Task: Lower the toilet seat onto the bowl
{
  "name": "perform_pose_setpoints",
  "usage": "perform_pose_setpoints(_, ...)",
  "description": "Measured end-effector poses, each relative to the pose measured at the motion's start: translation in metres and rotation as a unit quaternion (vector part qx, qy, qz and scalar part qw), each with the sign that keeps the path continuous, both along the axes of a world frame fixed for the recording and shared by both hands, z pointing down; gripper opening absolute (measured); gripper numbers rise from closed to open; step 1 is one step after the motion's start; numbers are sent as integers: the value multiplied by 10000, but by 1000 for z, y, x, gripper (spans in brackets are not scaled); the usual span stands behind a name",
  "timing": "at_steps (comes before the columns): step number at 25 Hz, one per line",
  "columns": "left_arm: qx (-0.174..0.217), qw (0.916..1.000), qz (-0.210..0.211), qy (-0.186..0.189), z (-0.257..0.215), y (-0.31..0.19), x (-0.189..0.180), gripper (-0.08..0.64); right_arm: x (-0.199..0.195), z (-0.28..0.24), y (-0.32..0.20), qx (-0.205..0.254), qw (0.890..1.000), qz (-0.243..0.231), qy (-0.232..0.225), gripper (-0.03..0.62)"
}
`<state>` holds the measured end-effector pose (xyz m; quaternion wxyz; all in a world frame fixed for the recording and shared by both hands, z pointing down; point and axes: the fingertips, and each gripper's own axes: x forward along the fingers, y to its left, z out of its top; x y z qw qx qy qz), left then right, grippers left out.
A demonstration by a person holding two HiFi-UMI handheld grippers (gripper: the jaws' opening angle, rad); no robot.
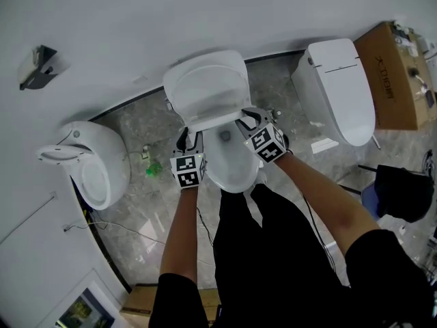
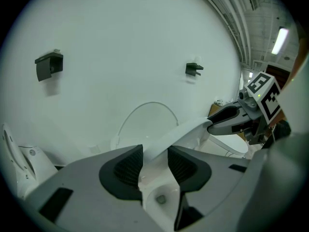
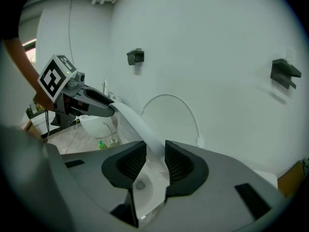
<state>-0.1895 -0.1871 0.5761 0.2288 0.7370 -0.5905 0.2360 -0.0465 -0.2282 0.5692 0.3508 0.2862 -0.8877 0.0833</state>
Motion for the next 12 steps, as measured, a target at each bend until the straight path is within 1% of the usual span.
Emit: perform_pose_setpoints(12, -416, 9984, -383, 3, 13, 62, 19, 162, 20, 12, 59, -239, 9988, -423, 38, 149)
